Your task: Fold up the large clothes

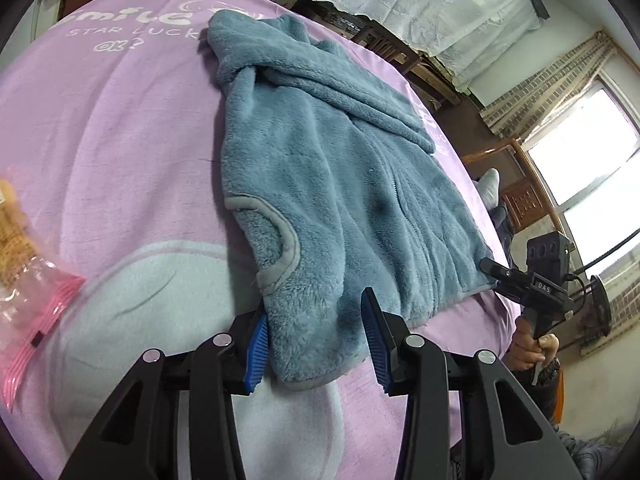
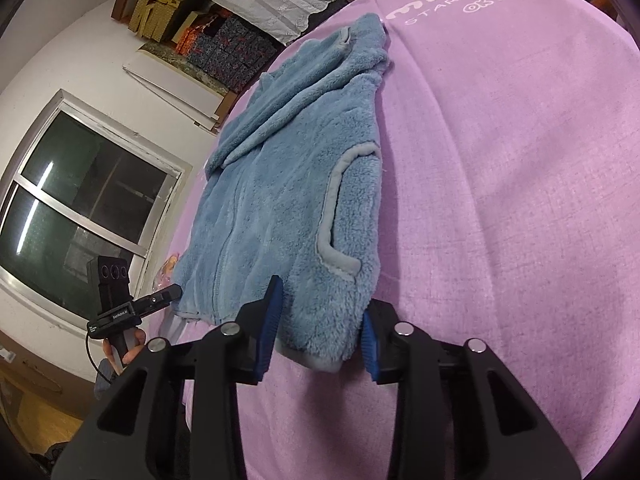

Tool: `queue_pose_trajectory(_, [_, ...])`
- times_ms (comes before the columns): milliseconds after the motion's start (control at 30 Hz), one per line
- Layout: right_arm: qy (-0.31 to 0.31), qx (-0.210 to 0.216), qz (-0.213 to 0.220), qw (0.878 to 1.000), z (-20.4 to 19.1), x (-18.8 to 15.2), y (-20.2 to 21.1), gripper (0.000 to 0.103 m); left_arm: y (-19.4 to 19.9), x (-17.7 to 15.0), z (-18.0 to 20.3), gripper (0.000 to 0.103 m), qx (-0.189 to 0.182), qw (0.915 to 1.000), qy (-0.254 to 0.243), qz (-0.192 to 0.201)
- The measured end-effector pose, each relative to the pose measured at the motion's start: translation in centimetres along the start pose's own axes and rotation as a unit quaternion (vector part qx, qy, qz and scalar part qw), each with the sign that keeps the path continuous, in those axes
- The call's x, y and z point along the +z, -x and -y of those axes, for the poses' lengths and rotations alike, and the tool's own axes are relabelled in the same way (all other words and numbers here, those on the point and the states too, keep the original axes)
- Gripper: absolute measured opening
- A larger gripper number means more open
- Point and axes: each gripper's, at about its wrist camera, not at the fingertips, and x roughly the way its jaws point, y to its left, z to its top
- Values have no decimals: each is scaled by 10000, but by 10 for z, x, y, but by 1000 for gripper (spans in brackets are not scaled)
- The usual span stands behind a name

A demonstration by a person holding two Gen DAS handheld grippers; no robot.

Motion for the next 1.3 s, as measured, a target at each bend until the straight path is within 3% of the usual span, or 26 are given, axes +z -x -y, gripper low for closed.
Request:
queue_pose_trajectory(67, [-7,-15,20,10000,0,0,-2,30,-2,-2,3,39,25,10000,-83,36])
queue_pose_trajectory(100, [-18,-24,33,10000,0,0,-2,29,-3,-4,5,31,79,9999,-125,39])
queue_pose_trajectory(133, [-23,-55,30,10000,1,-1,-3,22,-7,-5,7,15,127,9998,-144,4])
queue_pose_trajectory(267, [-115,-51,148,9998,2,-3,-2,14,-2,-7,11,13,215,9996,-128,153])
queue_pose_trajectory(733, [36,510,605,9969,-33,35,25,13,47,48,45,13,298,9946,-381,922])
queue_pose_trajectory(1033, [160,719,883,9934,-61,103,25,13,60,107,57,13,430,9888,-330,1388])
queue_pose_trajectory(1300, [-253,680,1013,9922,-44,185,-5,13,44,168,48,13,646,9845,-102,1624])
